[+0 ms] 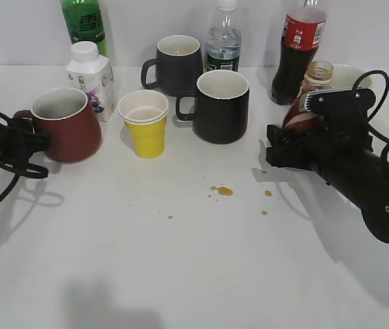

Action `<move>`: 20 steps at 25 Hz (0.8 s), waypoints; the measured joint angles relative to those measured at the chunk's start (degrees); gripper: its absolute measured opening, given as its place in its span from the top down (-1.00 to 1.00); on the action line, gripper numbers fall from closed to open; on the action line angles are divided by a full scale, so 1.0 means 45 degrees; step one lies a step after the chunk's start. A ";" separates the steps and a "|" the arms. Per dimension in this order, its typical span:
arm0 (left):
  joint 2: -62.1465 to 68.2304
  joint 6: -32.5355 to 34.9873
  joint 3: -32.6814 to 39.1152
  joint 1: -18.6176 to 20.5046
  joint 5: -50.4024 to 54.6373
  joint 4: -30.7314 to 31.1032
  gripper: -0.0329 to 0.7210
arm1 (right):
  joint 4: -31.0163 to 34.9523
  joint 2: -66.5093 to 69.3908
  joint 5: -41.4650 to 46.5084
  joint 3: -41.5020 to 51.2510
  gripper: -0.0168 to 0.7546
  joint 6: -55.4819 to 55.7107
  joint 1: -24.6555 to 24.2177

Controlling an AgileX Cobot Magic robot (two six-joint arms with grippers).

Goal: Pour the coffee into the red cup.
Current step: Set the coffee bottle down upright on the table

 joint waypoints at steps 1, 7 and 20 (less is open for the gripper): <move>-0.0120 0.0000 0.0000 0.0000 0.0161 -0.0013 -0.16 | 0.0000 0.0000 0.0000 0.0000 -0.59 0.0000 0.0000; -0.0999 0.0000 0.0000 0.0000 0.1553 -0.0135 -0.16 | 0.0012 -0.0085 -0.0026 0.0307 -0.62 0.0000 0.0000; -0.2675 0.0000 0.0000 0.0000 0.4581 -0.0124 -0.16 | 0.0459 -0.2394 0.1245 0.2181 -0.62 0.0025 0.0000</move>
